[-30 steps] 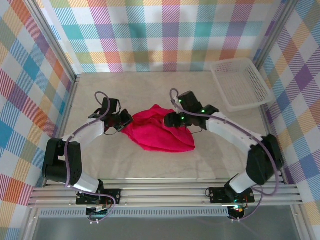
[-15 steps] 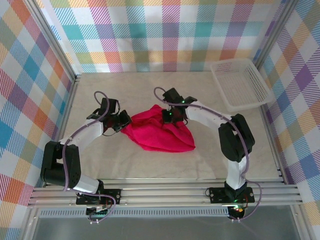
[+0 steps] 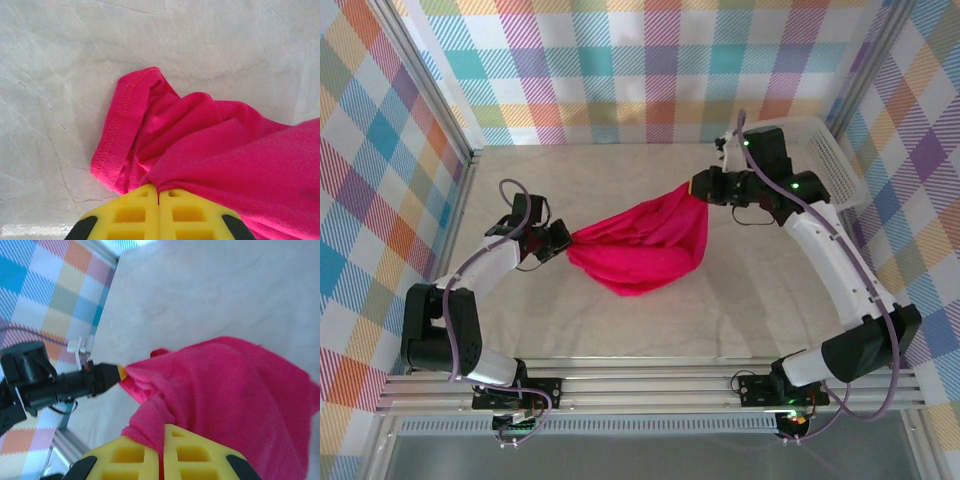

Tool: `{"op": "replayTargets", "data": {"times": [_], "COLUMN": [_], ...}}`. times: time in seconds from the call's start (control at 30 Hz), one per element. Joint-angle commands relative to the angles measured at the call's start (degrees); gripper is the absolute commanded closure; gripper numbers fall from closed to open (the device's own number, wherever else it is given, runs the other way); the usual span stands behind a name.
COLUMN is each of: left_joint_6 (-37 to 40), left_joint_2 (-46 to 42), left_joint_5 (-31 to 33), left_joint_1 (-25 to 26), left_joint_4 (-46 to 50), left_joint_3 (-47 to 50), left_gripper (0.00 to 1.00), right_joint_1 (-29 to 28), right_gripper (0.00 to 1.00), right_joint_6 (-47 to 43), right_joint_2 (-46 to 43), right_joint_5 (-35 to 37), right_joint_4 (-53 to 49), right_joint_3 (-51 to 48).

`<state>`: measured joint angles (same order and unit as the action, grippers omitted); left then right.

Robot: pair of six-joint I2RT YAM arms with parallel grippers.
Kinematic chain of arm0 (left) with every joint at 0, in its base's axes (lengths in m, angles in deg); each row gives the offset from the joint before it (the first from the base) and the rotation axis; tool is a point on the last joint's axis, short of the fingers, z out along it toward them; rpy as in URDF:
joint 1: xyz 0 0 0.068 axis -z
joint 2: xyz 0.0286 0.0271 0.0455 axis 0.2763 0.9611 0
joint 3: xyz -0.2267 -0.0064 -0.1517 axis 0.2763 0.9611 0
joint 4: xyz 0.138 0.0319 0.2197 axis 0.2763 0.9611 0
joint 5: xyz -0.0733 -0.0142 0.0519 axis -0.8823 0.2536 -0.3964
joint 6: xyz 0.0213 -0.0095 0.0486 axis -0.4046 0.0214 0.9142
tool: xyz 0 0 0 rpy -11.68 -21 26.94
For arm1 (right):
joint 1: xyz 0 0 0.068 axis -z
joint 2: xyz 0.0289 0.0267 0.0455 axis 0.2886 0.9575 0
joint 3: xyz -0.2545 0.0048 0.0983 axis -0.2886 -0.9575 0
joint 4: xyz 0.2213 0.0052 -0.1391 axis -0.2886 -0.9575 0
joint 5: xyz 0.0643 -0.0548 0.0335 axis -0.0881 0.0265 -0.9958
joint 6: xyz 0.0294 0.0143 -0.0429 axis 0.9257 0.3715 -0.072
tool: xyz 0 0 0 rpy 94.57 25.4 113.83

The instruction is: Fold the inside-out t-shirt

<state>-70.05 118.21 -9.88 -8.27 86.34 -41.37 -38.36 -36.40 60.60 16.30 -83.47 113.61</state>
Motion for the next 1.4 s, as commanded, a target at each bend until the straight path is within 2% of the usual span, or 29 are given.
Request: {"op": "replayTargets", "data": {"times": [0.0,0.1,0.2,0.3,0.47,0.73,0.97,1.03,1.07,1.1,1.13,1.23,1.37], "left_joint_6": [3.1,7.6,13.3,19.2,31.0,40.9,40.1,39.7,39.6,39.7,39.9,39.2,36.4], "left_joint_2": [-4.5,-8.1,-11.1,-10.9,-6.2,8.8,17.2,19.6,20.8,21.7,22.4,21.4,13.6], "left_joint_5": [-1.2,-2.8,-4.0,-3.0,0.9,4.6,6.7,7.2,7.2,7.4,8.2,10.7,10.6], "left_joint_1": [0.4,3.7,10.7,17.9,25.9,31.1,32.0,32.2,32.2,32.2,32.0,31.2,28.8], "left_joint_4": [1.4,1.6,-2.9,-9.2,-21.0,-17.8,-19.7,-20.3,-20.2,-19.8,-18.0,-10.3,-0.7], "left_joint_3": [-1.6,-2.4,-1.3,0.4,4.0,-4.6,-9.2,-10.7,-11.5,-12.4,-13.9,-18.5,-23.5], "left_gripper": [0.93,0.57,0.45,0.44,0.44,0.43,0.33,0.37,0.5,0.77,0.98,1.0,1.0], "right_joint_1": [0.3,0.4,0.4,0.5,0.9,2.0,2.4,2.4,2.5,2.7,2.9,4.3,6.5], "right_gripper": [1.0,1.0,1.0,1.0,1.0,1.0,1.0,1.0,1.0,1.0,1.0,1.0,1.0], "right_joint_6": [0.2,-0.3,0.2,0.6,0.4,0.5,0.9,0.9,0.9,0.8,0.5,-0.3,-1.9], "right_joint_2": [2.2,3.4,5.3,6.3,5.9,4.2,3.4,3.3,3.2,3.2,3.0,1.8,0.5], "right_joint_5": [-2.9,-1.8,-2.3,-2.0,-1.9,-2.4,-3.0,-3.0,-2.9,-2.8,-2.6,-1.8,1.9], "right_joint_4": [0.5,2.7,4.5,5.6,5.2,4.8,4.9,4.9,4.8,4.6,4.3,4.0,4.0], "right_joint_3": [-3.6,-7.8,-9.7,-10.3,-10.3,-10.2,-9.5,-9.6,-9.7,-9.8,-10.1,-12.1,-16.4]}}
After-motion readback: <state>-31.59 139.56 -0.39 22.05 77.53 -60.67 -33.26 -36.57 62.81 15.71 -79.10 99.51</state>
